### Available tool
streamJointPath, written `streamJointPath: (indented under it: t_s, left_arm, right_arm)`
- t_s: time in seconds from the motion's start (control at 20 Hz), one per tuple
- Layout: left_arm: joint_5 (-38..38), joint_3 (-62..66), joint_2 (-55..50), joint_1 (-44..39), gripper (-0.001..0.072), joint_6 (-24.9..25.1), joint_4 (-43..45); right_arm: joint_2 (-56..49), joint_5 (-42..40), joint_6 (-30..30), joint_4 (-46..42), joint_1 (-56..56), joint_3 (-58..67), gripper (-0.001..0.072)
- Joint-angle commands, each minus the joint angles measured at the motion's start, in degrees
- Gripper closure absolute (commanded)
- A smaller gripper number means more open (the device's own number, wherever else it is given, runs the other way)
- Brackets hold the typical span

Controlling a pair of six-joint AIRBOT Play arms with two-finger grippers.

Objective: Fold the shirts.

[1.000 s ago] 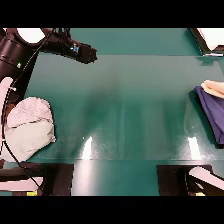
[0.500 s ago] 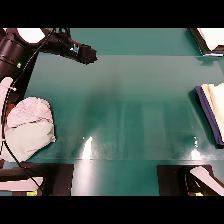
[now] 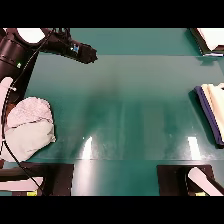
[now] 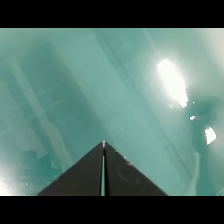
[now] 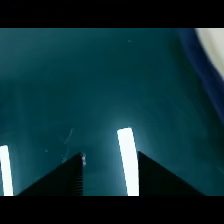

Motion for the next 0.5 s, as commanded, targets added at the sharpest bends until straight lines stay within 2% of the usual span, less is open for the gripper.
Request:
streamJointPath:
  t_s: [0.0,0.05,0.2,0.45]
  left_arm:
    - [0.59,-0.02,-0.02,0.02,0.0681,-0.02,-0.09]
    - [0.59,-0.02,-0.02,0.02,0.0682,-0.02,-0.09]
    - [0.57,0.0,-0.02,0.02,0.0681,-0.02,-0.09]
    - [0.59,-0.02,-0.02,0.02,0.0681,-0.02,-0.09]
  right_arm:
    - [0.04,-5.55,-0.07,1.75,13.51,-0.02,0.0576]
    - [0.04,-6.6,-0.09,1.73,16.31,-0.02,0.0695]
    - [0.04,-8.0,-0.11,1.66,21.11,-0.02,0.0696]
    - [0.04,-7.3,-0.09,1.7,21.86,-0.02,0.0696]
